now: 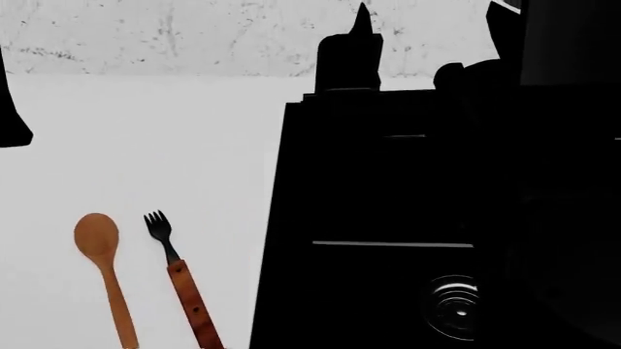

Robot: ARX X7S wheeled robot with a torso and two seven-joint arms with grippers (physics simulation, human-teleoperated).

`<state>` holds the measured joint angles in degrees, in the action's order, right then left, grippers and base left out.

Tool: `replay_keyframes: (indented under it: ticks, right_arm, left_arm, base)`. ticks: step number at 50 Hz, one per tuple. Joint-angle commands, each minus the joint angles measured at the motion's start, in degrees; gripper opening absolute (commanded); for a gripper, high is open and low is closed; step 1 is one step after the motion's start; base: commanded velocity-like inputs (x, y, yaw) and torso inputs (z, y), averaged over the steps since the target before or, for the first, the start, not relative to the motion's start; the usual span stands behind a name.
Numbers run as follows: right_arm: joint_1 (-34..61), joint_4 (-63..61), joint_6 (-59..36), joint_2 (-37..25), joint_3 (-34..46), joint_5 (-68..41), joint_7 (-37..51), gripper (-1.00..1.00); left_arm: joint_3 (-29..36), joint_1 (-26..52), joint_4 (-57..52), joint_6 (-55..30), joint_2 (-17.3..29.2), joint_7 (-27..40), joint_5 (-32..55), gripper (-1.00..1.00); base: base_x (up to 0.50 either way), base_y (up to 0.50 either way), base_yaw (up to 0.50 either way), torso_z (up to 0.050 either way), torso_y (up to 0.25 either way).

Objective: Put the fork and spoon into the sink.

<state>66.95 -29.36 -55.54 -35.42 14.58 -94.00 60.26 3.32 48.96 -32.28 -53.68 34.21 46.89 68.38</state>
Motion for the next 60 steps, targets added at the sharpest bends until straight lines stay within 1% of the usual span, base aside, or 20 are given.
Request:
replay_keyframes:
  ticks: [1,5,11,17,21,22,27,32,43,45,60]
  right_arm:
    - [0.0,0.0,0.0,0.1,0.5,-0.6,0.6,1.0]
    - [0.4,-0.5,-0.1,-0.1,0.5,-1.8,1.5,1.0]
    - [2.6,-0.5,-0.6,0.0,1.4,-6.2,5.2,1.0]
    - [5.3,-0.2,-0.5,1.5,3.3,-10.9,9.1,1.0]
    - [7.4,1.6,-1.0,3.5,6.3,-14.8,11.8,1.0]
    - [7.7,2.5,-0.6,4.1,6.7,-16.8,12.1,1.0]
    - [8.5,5.8,-1.0,5.8,9.6,-19.7,12.8,1.0]
    - [8.6,8.9,-1.7,7.3,11.7,-20.5,11.6,1.0]
    - [7.0,16.8,-2.1,10.5,14.4,-19.9,6.1,1.0]
    - [6.8,17.2,-1.7,10.9,14.4,-18.7,5.7,1.0]
    - [5.5,22.8,-2.0,15.6,17.7,-20.3,1.5,1.0]
  left_arm:
    - [0.0,-0.6,0.1,0.5,0.3,-0.4,-0.3,1.0]
    - [0.1,-0.4,0.1,0.5,0.3,-0.3,-0.2,1.0]
    - [-0.1,-0.8,0.0,0.7,0.5,-0.3,-0.2,1.0]
    - [-0.2,-1.7,0.8,1.5,0.8,-1.2,-1.1,1.0]
    - [-0.3,-2.6,1.0,2.3,1.0,-1.9,-1.9,1.0]
    - [-0.5,-2.7,1.1,2.3,1.1,-1.9,-1.7,1.0]
    - [-0.7,-2.9,0.8,2.4,1.3,-1.7,-1.7,1.0]
    - [-0.8,-3.0,0.6,2.4,1.5,-1.4,-1.6,1.0]
    - [-0.7,-3.5,0.7,2.8,1.6,-1.5,-2.1,1.0]
    - [-0.6,-3.3,0.7,2.7,1.6,-1.4,-2.1,1.0]
    - [-1.6,-4.1,0.9,3.1,2.5,-1.5,-1.6,1.0]
  base:
    - [0.22,0.0,0.0,0.0,0.0]
    - [0.0,0.0,0.0,0.0,0.0]
    - [0.0,0.0,0.0,0.0,0.0]
    - [0.0,0.0,0.0,0.0,0.0]
    - [0.0,0.0,0.0,0.0,0.0]
    - [0.0,0.0,0.0,0.0,0.0]
    - [0.0,0.0,0.0,0.0,0.0]
    - [0.0,0.0,0.0,0.0,0.0]
    - [0.0,0.0,0.0,0.0,0.0]
    - [0.0,0.0,0.0,0.0,0.0]
    - [0.0,0.0,0.0,0.0,0.0]
